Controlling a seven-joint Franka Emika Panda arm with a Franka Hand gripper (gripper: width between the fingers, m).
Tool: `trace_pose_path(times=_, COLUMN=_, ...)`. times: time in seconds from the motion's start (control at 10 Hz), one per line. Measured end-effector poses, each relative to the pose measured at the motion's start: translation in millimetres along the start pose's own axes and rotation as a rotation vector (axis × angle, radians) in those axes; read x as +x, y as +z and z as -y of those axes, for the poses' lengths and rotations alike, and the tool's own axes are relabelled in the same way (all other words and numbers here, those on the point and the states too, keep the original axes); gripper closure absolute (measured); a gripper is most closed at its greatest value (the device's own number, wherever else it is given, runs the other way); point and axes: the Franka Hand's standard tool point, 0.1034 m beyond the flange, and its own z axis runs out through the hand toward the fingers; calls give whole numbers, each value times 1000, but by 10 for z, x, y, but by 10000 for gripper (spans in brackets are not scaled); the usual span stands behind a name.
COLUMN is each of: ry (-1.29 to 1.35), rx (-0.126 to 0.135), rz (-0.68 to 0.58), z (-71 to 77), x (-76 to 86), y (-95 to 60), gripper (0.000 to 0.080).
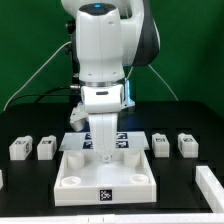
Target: Assemble one leg
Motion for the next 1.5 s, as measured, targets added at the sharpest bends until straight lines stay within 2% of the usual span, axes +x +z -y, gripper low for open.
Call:
trace_pose_path(times=0.1, ry=0, rx=0, rz=0, z=1, x=0, y=1, gripper=568)
trace_pose_path(times=0.2, ry=1, rx=-1, rz=0, z=-4, x=0, y=-2, gripper=729)
trace_pose_path(times=1.0, ry=1, rx=-2, rz=0, z=-10, x=5, y=-3, gripper=742)
trace_pose_path(times=1.3, ry=0, rx=-9, rz=-11, z=-332, x=279, y=-44, gripper=742)
trace_pose_path(times=1.5, ry=-3, rx=-32, rz=-27, z=-641, x=564, y=-29, gripper=741)
